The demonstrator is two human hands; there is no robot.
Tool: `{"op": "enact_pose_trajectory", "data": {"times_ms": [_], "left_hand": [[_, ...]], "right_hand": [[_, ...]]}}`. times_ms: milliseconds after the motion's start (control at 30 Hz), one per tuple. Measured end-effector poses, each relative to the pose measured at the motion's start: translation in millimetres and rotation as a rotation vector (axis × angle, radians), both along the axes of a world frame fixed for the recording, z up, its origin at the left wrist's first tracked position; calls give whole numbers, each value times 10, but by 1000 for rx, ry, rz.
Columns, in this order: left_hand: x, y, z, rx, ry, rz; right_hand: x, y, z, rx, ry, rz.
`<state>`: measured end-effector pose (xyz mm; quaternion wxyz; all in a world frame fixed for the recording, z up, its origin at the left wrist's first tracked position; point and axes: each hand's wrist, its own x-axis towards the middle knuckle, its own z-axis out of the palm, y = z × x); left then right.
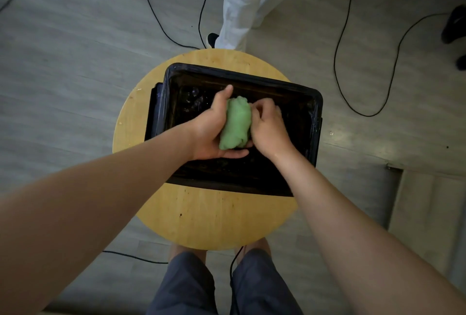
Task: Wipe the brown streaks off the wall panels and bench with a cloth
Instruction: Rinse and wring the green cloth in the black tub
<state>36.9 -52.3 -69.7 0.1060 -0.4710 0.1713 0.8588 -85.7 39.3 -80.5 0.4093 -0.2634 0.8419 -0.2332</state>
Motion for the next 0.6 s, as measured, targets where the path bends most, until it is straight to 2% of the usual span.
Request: {"op": "enact_pose_trajectory", "data": {"times_ms": [67,133,200,267,367,500,567,600], "left_hand": [[81,-58,7,-64,25,-186],[153,-137,19,-73,107,-331],[175,-215,27,-62,206,-465],[157,-253,37,-90,259,-595],[119,-243,30,-172,255,-759],[116,-251,49,-283,184,-865],[93,-240,77,-440,147,-929],[75,-223,81,-592,126,-1006]], "right_hand": [[-136,62,51,-84,-41,166],[-243,113,154,-146,-21,471],[-268,136,200,-173,94,799],[-240,139,180,-216,214,996],[-177,114,127,-215,369,1088],[-73,53,116,-135,607,1005],[-67,32,134,-52,688,1002],[-73,18,144,-18,695,1019]]}}
